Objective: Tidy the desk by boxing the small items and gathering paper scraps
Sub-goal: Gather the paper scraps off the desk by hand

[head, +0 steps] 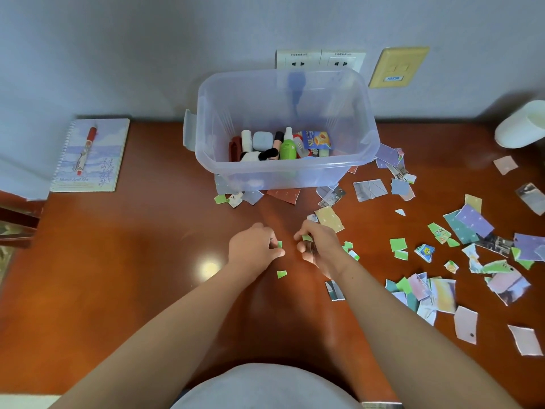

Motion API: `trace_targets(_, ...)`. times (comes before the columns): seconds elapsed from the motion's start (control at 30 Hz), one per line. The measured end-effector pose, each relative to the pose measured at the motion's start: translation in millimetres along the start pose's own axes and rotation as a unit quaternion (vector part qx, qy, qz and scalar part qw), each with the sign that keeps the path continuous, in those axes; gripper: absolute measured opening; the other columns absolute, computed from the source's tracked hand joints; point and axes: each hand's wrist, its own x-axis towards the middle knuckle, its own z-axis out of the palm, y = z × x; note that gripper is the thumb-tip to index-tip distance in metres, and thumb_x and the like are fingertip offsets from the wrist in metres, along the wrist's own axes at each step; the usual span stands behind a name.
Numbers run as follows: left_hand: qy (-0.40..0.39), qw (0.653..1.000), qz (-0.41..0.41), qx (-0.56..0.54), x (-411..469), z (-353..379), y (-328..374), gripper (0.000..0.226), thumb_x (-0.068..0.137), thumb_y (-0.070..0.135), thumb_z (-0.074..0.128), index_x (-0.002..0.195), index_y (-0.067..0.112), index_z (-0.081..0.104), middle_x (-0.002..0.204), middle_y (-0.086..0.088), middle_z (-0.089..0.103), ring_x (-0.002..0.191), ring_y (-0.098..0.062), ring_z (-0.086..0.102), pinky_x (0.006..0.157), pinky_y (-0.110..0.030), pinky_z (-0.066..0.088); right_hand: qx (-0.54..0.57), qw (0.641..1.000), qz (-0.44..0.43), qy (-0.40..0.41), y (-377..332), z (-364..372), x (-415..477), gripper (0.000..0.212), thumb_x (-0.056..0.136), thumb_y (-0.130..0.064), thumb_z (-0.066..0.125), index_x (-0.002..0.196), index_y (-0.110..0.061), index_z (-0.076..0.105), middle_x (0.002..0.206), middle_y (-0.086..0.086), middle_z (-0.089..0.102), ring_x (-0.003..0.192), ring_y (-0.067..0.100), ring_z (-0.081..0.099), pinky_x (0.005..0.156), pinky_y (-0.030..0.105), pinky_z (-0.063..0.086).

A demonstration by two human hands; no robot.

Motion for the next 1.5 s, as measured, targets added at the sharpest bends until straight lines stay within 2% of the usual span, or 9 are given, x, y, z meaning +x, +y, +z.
trace_targets(0.23, 0.044, 0.999, -0.004, -0.011, -7, 8, -2, 0.033, 0.082, 0.048, 0.067, 0.108, 0.030, 0.056, 0.105, 0.009, 0.059, 0.088, -0.015, 0.064, 0.075, -0.030, 0.049, -0.184, 0.982, -0.023, -0.024, 14, 2, -14, 0.014, 0.074, -0.001, 0.039, 0.066, -0.012, 0.044, 0.059, 0.007, 0.042, 0.043, 0.015, 0.026, 0.046, 0.019, 0.019)
trace_targets(0.3, 0.053, 0.999, 0.003, 0.011, -9, 7, -2, 0.032, 0.083, 0.051, 0.066, 0.107, 0.032, 0.058, 0.106, 0.008, 0.059, 0.087, -0.015, 0.064, 0.074, -0.030, 0.051, -0.305, 0.949, -0.075, -0.032, 24, 1, -12, 0.016, 0.080, -0.008, 0.046, 0.068, -0.015, 0.052, 0.062, 0.000, 0.047, 0.048, 0.014, 0.037, 0.044, 0.021, 0.028)
trace_targets(0.4, 0.066, 0.998, -0.001, 0.008, -11, 9, -3, 0.029, 0.082, 0.051, 0.066, 0.103, 0.032, 0.062, 0.107, 0.008, 0.059, 0.086, -0.015, 0.064, 0.070, -0.028, 0.049, -0.408, 0.903, -0.133, -0.028, 39, 0, -12, 0.010, 0.079, -0.016, 0.061, 0.078, -0.025, 0.063, 0.082, -0.007, 0.061, 0.077, 0.015, 0.058, 0.068, 0.031, 0.050)
trace_targets(0.7, 0.026, 1.000, -0.011, 0.006, -8, 9, 3, 0.015, 0.086, 0.042, 0.064, 0.090, 0.028, 0.062, 0.102, 0.006, 0.060, 0.090, -0.019, 0.062, 0.069, -0.027, 0.041, -0.561, 0.797, -0.224, 0.032, 54, 4, -18, 0.014, 0.082, -0.033, 0.064, 0.096, -0.035, 0.062, 0.090, -0.013, 0.061, 0.091, 0.015, 0.060, 0.064, 0.025, 0.039)
trace_targets(0.83, 0.003, 0.983, -0.084, -0.162, -11, 8, 0, 0.017, 0.085, 0.040, 0.060, 0.077, 0.027, 0.053, 0.076, 0.012, 0.058, 0.075, -0.013, 0.058, 0.065, -0.029, 0.040, -0.594, 0.767, -0.238, 0.046, 56, 8, -17, 0.007, 0.087, -0.032, 0.060, 0.092, -0.032, 0.065, 0.095, -0.009, 0.068, 0.091, 0.018, 0.062, 0.067, 0.027, 0.046)
trace_targets(1.03, 0.038, 0.861, -0.182, -0.473, -24, -4, -20, 0.012, 0.088, 0.019, 0.050, 0.078, 0.015, 0.045, 0.068, 0.000, 0.055, 0.054, -0.014, 0.039, 0.052, -0.027, 0.033, -0.630, 0.744, -0.221, 0.024, 52, 10, -14, 0.012, 0.086, -0.021, 0.055, 0.084, -0.027, 0.066, 0.092, -0.006, 0.067, 0.088, 0.022, 0.062, 0.064, 0.027, 0.043)
trace_targets(1.13, 0.035, 0.816, -0.203, -0.541, -30, -7, -25, 0.012, 0.090, 0.013, 0.044, 0.078, 0.014, 0.045, 0.067, -0.004, 0.058, 0.048, -0.015, 0.035, 0.044, -0.022, 0.025, -0.576, 0.789, -0.213, 0.009, 51, 11, -13, 0.009, 0.084, -0.023, 0.060, 0.076, -0.024, 0.065, 0.080, -0.008, 0.064, 0.078, 0.018, 0.060, 0.063, 0.026, 0.041)
trace_targets(1.27, 0.039, 0.782, -0.192, -0.592, -40, -9, -27, 0.014, 0.085, 0.006, 0.038, 0.076, 0.012, 0.046, 0.067, -0.007, 0.059, 0.045, -0.015, 0.037, 0.044, -0.020, 0.022, -0.219, 0.971, -0.092, -0.012, 40, 19, -22, 0.012, 0.078, -0.008, 0.068, 0.066, -0.009, 0.063, 0.050, -0.005, 0.045, 0.046, 0.012, 0.039, 0.047, 0.021, 0.031)
trace_targets(1.5, 0.020, 0.738, -0.217, -0.639, -43, -11, -30, 0.014, 0.079, 0.021, 0.050, 0.066, 0.016, 0.048, 0.063, -0.005, 0.055, 0.047, -0.015, 0.038, 0.043, -0.020, 0.023, -0.017, 0.992, -0.010, -0.127, 22, 32, -27, 0.016, 0.078, 0.001, 0.049, 0.069, -0.012, 0.048, 0.069, 0.007, 0.060, 0.045, 0.014, 0.041, 0.039, 0.016, 0.029)
